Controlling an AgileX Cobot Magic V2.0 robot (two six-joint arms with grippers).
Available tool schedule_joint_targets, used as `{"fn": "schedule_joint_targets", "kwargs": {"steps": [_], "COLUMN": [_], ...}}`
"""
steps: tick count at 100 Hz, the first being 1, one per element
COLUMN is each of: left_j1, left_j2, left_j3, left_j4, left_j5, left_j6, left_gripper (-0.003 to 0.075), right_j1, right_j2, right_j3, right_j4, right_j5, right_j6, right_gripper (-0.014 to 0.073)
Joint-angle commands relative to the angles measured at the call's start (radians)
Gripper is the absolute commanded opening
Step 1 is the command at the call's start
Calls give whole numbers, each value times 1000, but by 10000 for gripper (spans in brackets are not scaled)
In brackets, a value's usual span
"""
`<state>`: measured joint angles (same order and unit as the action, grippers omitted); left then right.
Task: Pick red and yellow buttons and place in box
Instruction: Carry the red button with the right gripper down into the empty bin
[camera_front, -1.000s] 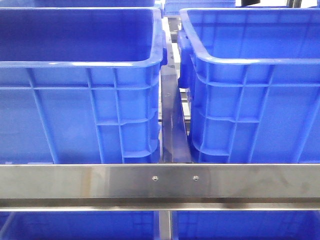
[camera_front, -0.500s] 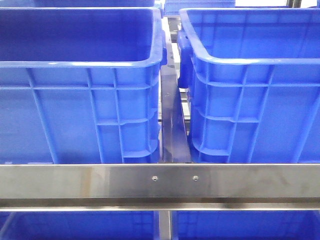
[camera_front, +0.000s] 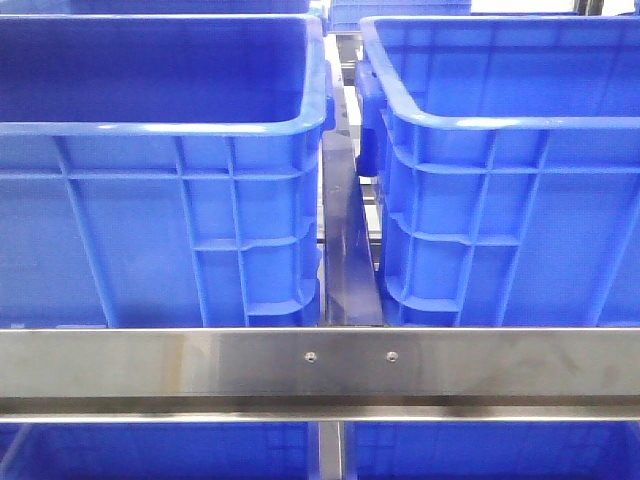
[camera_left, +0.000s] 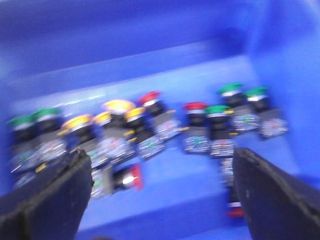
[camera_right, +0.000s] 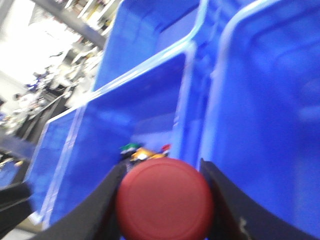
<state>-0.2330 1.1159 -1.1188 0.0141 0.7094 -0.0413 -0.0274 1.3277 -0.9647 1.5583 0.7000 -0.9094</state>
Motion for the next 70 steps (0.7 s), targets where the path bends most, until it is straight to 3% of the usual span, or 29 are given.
{"fn": "schedule_joint_targets", "kwargs": {"steps": [1, 37, 51, 70], "left_j1": [34, 54, 54, 54], "left_j2": [-72, -201, -201, -201], "left_j3": [20, 149, 153, 153], "left_j4": [-14, -14, -14, -14], "left_j5": [-99, -154, -162, -172], "left_j6": [-9, -9, -9, -9], "left_gripper": [548, 526, 380, 84], "right_j1": [-9, -9, -9, -9], "right_j2": [-31, -28, -4, 95], "right_j3": [-37, -37, -52, -128], "right_j4": [50, 50, 50, 50], "right_j5": [-49, -458, -536, -532], "right_j6": [-55, -271, -325, -356], "right_gripper": [123, 123, 123, 123]}}
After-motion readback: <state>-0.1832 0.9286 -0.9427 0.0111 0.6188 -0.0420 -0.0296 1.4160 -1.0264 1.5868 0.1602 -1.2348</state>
